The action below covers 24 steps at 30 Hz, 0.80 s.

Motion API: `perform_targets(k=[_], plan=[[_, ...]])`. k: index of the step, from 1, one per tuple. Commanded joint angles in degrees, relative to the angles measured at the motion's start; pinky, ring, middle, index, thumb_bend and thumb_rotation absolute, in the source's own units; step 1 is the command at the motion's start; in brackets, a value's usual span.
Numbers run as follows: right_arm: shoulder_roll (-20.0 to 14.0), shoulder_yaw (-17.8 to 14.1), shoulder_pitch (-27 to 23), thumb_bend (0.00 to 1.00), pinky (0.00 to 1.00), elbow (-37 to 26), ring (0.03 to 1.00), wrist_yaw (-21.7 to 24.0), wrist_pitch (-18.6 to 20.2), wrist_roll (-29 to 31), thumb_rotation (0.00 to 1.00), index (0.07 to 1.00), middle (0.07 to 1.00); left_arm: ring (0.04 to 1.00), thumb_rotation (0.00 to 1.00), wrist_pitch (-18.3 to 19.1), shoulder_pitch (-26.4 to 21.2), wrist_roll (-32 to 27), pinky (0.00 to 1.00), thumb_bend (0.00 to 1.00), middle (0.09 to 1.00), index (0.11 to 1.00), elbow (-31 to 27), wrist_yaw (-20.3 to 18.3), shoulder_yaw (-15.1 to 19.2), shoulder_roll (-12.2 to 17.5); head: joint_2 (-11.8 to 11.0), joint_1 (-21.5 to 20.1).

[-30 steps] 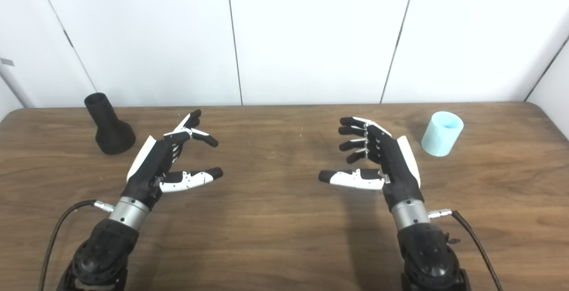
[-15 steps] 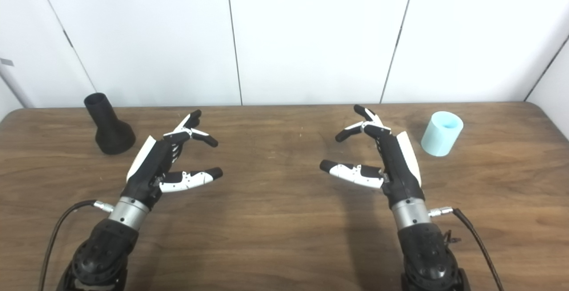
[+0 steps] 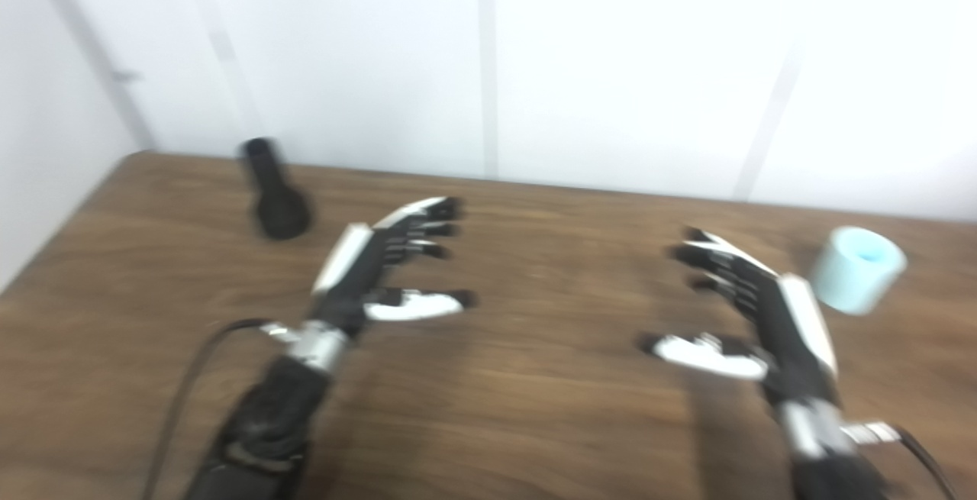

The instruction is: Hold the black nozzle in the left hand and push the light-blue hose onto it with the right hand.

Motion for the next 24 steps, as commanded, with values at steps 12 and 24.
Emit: perform_targets(k=[12, 24], plan=[[0.6, -1.1, -1.8, 0.75, 0.59, 2.6, 0.766, -0.3, -7.6, 3.4, 0.0, 0.726, 0.861, 0.656, 0.04, -4.2, -1.2, 2.0, 0.48, 0.64, 0.673, 0.718, -4.8, 1.1, 0.9, 1.7, -2.3, 0.1], [1.0, -1.3, -2.7, 0.75, 0.54, 5.1, 0.74, -0.7, -8.7, 3.1, 0.0, 0.728, 0.847, 0.734, 0.03, -0.4, -7.2, 4.1, 0.6, 0.67, 0.719, 0.738, -11.5, -3.5, 6.0, 14.4, -3.5, 0.5]])
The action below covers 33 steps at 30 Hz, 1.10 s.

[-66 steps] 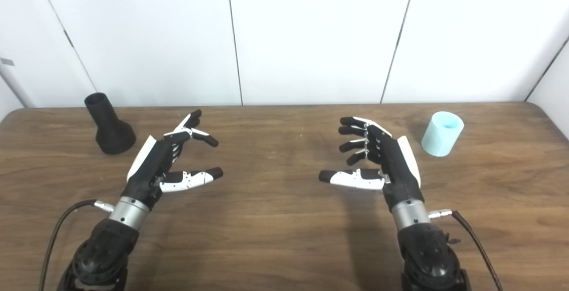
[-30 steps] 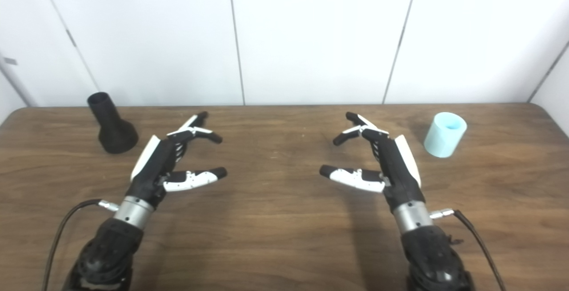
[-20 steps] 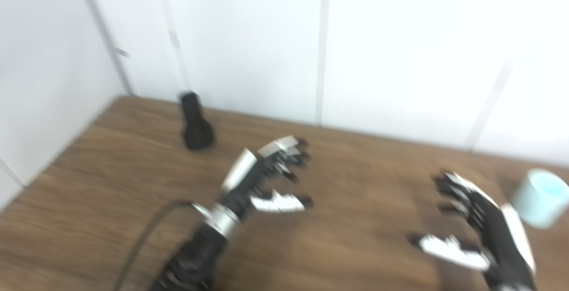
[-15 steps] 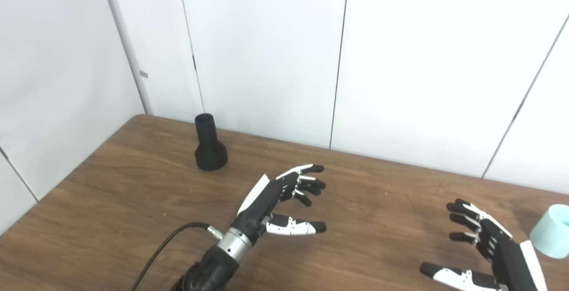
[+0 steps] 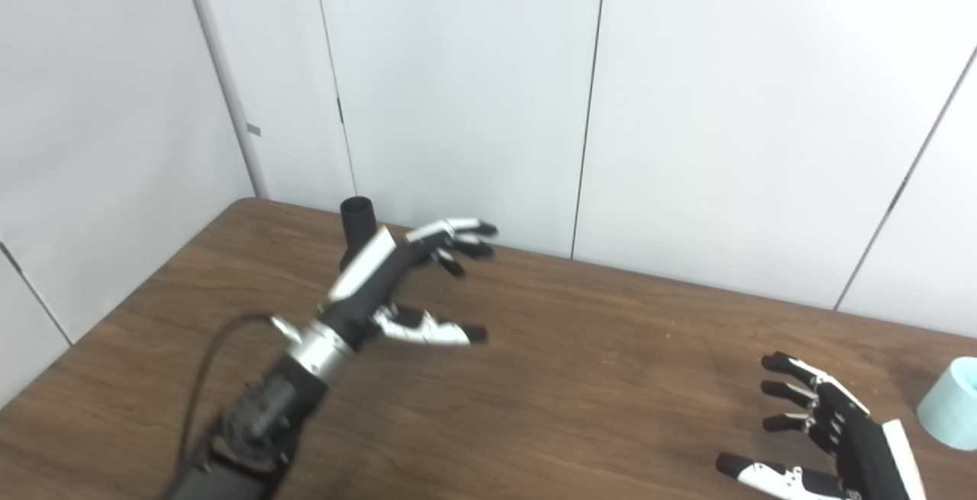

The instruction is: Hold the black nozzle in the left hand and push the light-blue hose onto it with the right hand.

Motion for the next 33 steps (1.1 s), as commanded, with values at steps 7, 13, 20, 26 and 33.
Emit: perform_targets(k=[7, 13, 20, 26, 33], plan=[[-0.7, -1.1, -2.1, 0.75, 0.53, -0.5, 0.731, -0.2, -3.4, 1.5, 0.0, 0.73, 0.848, 0.87, 0.06, 5.2, -6.8, 5.7, 0.83, 0.68, 0.833, 0.818, -3.5, 0.0, 2.5, 4.6, 0.0, 0.6], [-0.7, -1.1, -2.1, 0.74, 0.51, 0.0, 0.701, -0.2, -3.5, 1.3, 0.0, 0.733, 0.846, 0.945, 0.12, 6.9, -10.2, 8.5, 0.93, 0.68, 0.882, 0.838, 0.7, 1.6, 4.6, 7.2, 0.1, 0.9], [-1.3, -1.1, -2.0, 0.74, 0.44, -0.4, 0.63, 0.0, -3.3, 1.0, 0.0, 0.736, 0.825, 1.0, 0.27, 5.4, -13.0, 11.2, 1.0, 0.78, 0.977, 0.913, 11.5, 6.0, 6.1, 10.6, 0.4, 0.8], [-1.4, -1.6, -1.8, 0.73, 0.43, -0.5, 0.613, 0.5, -3.3, 2.5, 0.0, 0.737, 0.807, 1.0, 0.37, 7.4, -13.7, 12.5, 1.0, 0.88, 0.999, 0.992, 17.9, 8.8, 6.2, 11.1, 0.6, 0.7], [-1.4, -1.5, -1.9, 0.74, 0.43, -0.4, 0.605, 0.6, -3.1, 2.5, 0.0, 0.737, 0.801, 1.0, 0.37, 13.5, -12.9, 13.1, 1.0, 0.97, 0.998, 1.0, 18.8, 8.2, 4.8, 10.4, 0.8, 0.9]])
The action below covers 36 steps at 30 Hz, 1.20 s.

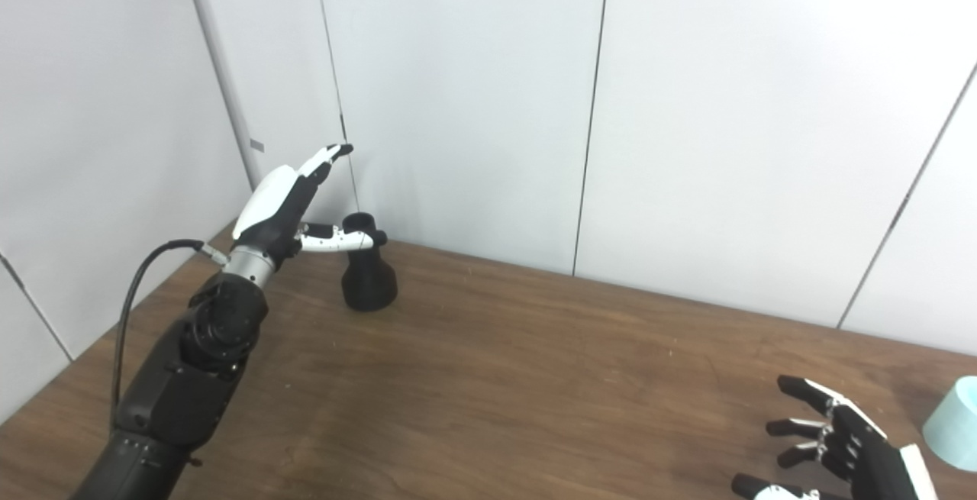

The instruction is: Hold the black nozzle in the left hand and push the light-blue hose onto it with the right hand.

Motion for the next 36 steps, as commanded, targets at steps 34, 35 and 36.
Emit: perform_targets(k=[34, 35, 36], plan=[[-1.8, -0.9, -1.7, 0.73, 0.41, -1.5, 0.559, 0.4, -3.0, 1.2, 0.0, 0.721, 0.718, 1.0, 0.31, 11.6, 0.4, -2.3, 1.0, 1.0, 0.99, 1.0, 6.8, 0.7, -4.5, -1.8, 2.1, -0.1], [-1.8, -0.8, -1.7, 0.73, 0.42, -1.5, 0.56, 0.4, -2.9, 1.1, 0.0, 0.722, 0.718, 1.0, 0.31, 12.3, 0.2, -1.8, 1.0, 1.0, 0.991, 1.0, 7.1, 1.2, -4.7, -1.9, 2.1, -0.1], [-1.8, -0.7, -1.6, 0.72, 0.42, -1.6, 0.561, 0.4, -2.8, 1.1, 0.0, 0.723, 0.718, 1.0, 0.31, 12.8, 0.1, -1.4, 1.0, 1.0, 0.992, 1.0, 7.3, 1.5, -4.9, -2.0, 2.1, -0.1]])
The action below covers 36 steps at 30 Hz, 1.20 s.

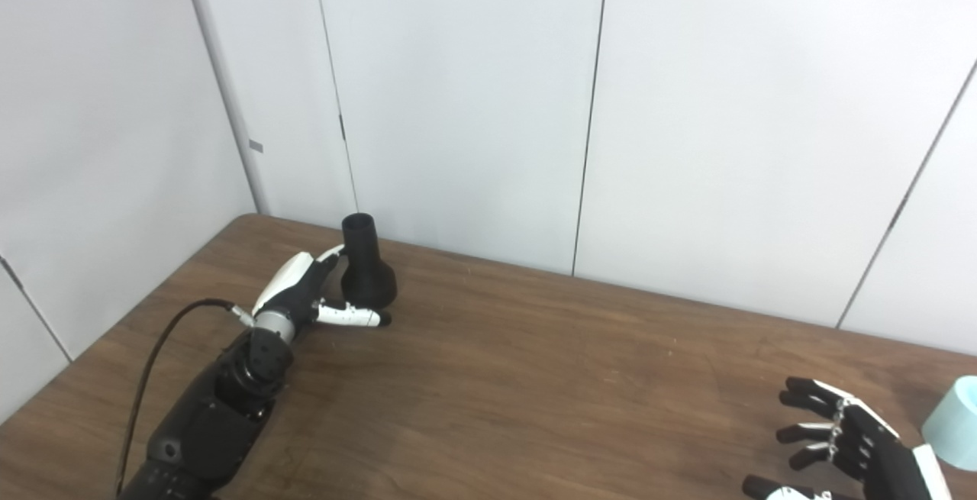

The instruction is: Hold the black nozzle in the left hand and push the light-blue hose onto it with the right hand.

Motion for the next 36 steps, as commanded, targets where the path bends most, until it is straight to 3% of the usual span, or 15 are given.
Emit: perform_targets(k=[1, 15, 26, 36], plan=[[-0.5, -0.3, -1.5, 0.72, 0.42, -2.0, 0.562, 0.0, -1.6, 0.6, 0.0, 0.723, 0.718, 1.0, 0.31, 0.8, -2.7, 1.8, 1.0, 1.0, 0.992, 1.0, -0.2, 2.7, -0.1, 0.9, 0.3, -0.1], [-1.5, -0.5, -0.6, 0.73, 0.42, -1.6, 0.549, 1.3, -1.9, 1.4, 0.0, 0.73, 0.71, 1.0, 0.29, -0.6, -3.4, 0.1, 1.0, 1.0, 1.0, 1.0, 4.7, 7.3, -0.4, -1.3, 1.1, 0.1], [-1.8, -1.6, 0.2, 0.68, 0.44, -2.2, 0.556, 1.6, -1.7, 2.4, 0.0, 0.706, 0.692, 1.0, 0.31, -0.7, -5.3, -0.8, 1.0, 0.96, 0.959, 1.0, 6.9, 6.7, -1.1, -1.6, 1.9, -0.3], [-0.7, -1.9, 1.0, 0.64, 0.45, -3.7, 0.558, -0.6, -1.7, -0.6, 0.0, 0.682, 0.675, 0.988, 0.28, -1.3, -6.3, -1.6, 1.0, 0.91, 0.913, 0.944, 8.9, 7.6, -1.2, -1.8, 2.6, -1.1]])
